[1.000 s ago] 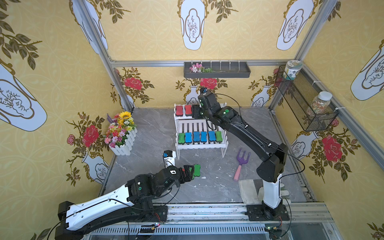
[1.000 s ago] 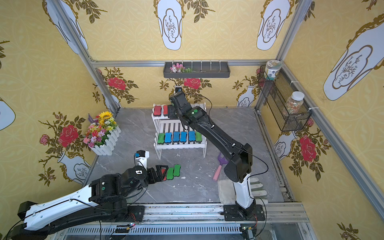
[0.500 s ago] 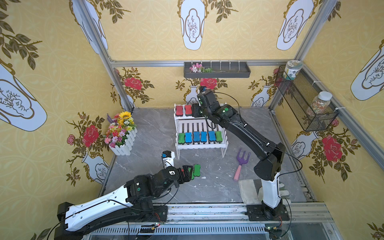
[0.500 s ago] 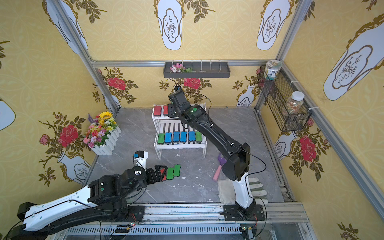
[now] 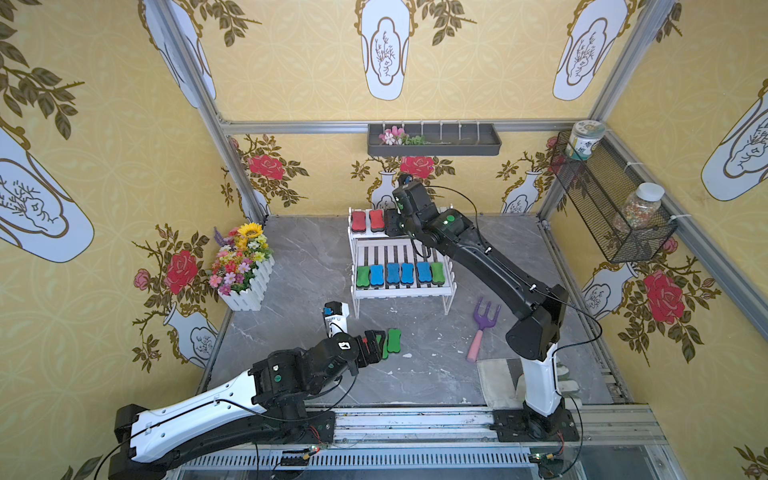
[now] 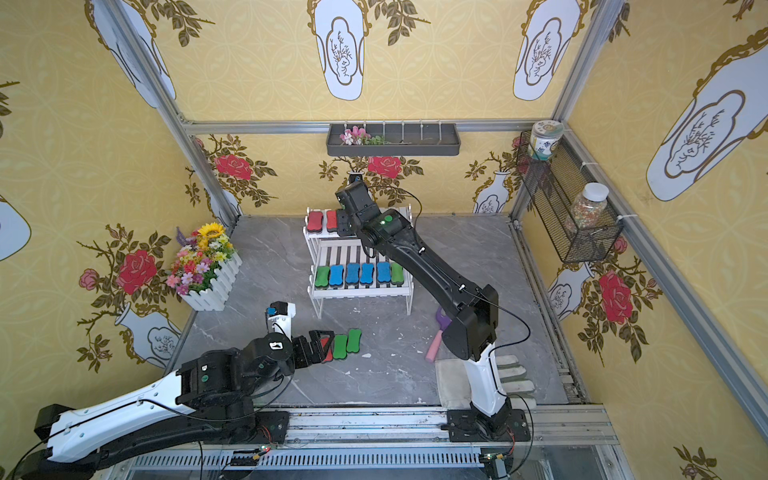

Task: Remove the whiteboard erasers from the shelf
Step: Pick up the whiteboard eraser from the shelf.

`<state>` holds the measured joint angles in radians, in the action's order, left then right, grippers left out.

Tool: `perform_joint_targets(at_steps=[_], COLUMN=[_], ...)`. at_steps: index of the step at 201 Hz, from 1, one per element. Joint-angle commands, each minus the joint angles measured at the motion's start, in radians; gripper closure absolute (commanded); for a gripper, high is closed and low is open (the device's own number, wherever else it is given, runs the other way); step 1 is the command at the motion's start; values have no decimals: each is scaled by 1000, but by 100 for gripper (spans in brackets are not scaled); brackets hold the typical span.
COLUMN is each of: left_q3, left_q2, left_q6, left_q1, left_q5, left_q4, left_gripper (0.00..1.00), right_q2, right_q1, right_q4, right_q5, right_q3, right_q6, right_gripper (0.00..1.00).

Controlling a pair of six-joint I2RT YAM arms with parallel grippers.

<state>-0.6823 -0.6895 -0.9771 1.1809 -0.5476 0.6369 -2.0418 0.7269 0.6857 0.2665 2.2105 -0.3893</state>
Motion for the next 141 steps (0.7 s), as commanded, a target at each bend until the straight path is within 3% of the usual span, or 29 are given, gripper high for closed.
perform_joint_targets(at_steps=[1, 77, 112, 141], left_q3=[9, 15, 13, 15], left_q2=[-2, -5, -11, -18], left_q6=[-3, -8, -5, -6], left_q1=[-1, -1, -1, -1], left_q5=[-10, -7, -1, 3], left_q4=[3, -2, -9, -17], left_gripper=[1, 1, 1, 1], right_q2=[-15, -14, 1, -1], right_q1=[2, 2, -1, 0], right_q4=[14, 22, 33, 52], right_q5=[4, 21, 37, 50], right_q3=[22, 17, 29, 51], right_q6=[8, 10, 21, 30], right_gripper=[40, 48, 38, 37])
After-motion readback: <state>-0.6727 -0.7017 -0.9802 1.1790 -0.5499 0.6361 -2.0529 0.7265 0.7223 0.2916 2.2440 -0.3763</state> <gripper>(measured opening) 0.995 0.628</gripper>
